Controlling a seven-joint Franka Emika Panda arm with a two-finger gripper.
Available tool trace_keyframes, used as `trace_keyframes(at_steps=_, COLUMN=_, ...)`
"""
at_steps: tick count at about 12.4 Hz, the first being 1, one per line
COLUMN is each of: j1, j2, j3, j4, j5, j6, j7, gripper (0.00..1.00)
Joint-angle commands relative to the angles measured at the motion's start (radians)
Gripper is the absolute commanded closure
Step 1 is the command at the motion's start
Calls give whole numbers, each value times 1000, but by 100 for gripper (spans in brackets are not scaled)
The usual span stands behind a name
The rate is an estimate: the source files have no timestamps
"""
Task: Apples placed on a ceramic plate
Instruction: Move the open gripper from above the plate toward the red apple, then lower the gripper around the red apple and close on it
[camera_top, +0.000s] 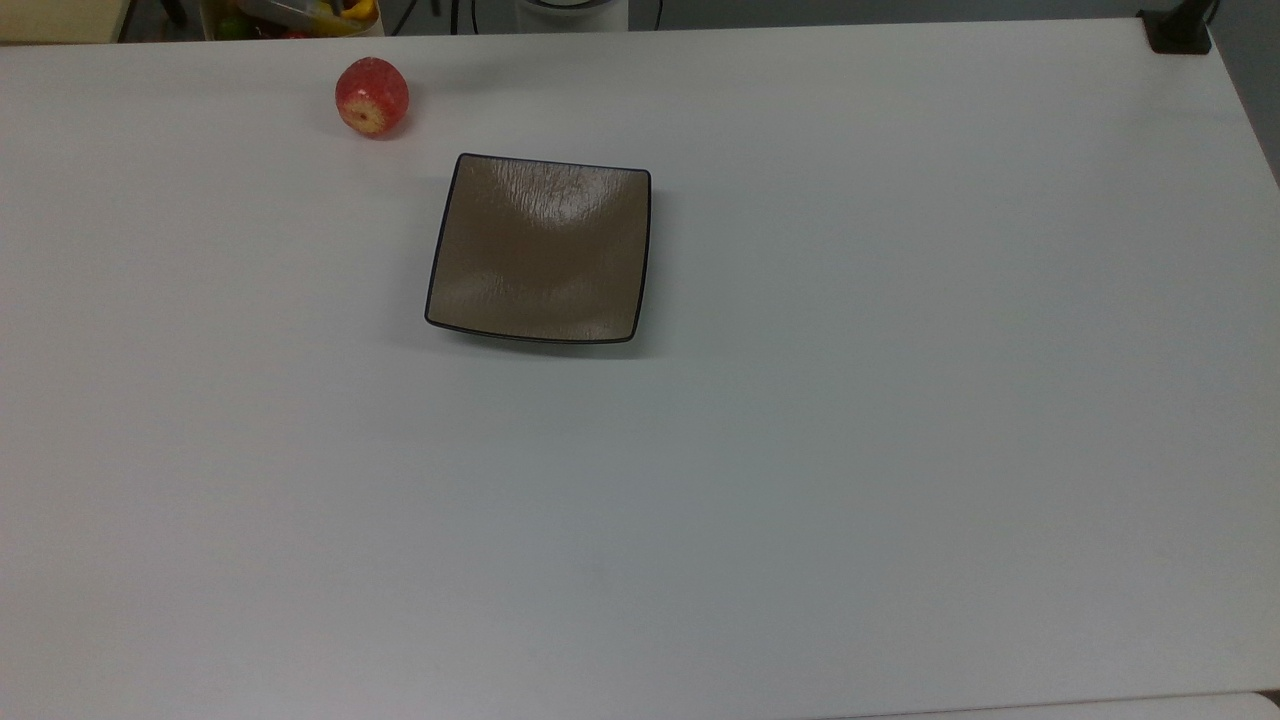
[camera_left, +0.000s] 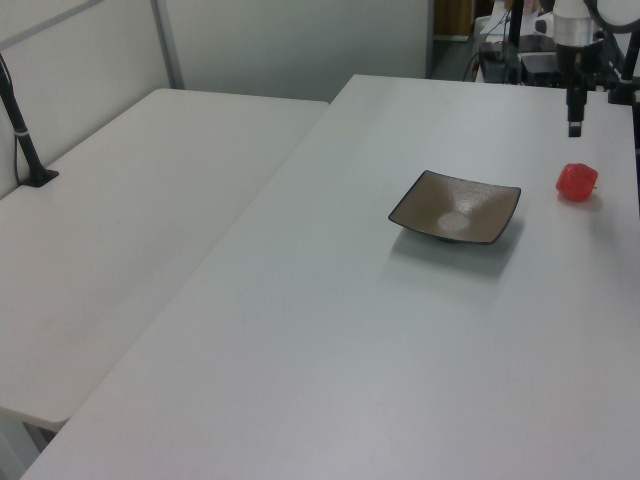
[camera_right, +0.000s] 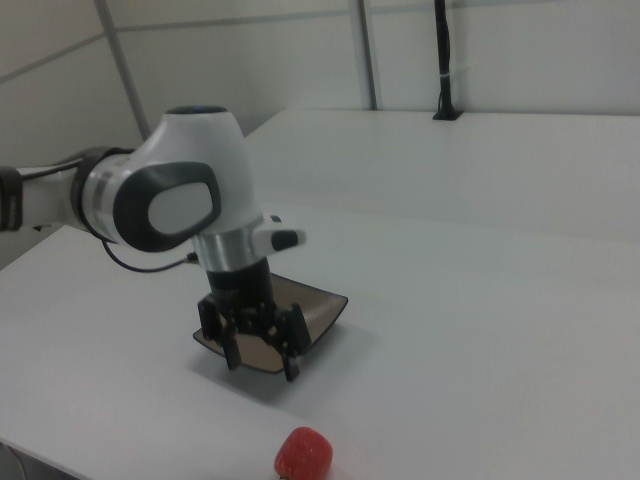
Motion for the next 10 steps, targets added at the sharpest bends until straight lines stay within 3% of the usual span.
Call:
trace_keyframes(at_steps=1, j1=8, j2=25, j3=-81, j4=-43, j5=-49, j6=65, j7=-68, gripper=0)
trace_keyframes(at_steps=10, j1=5, j2=191, j3=-101, j4=-64, j5=-75, j6=145, j7=-68, gripper=0)
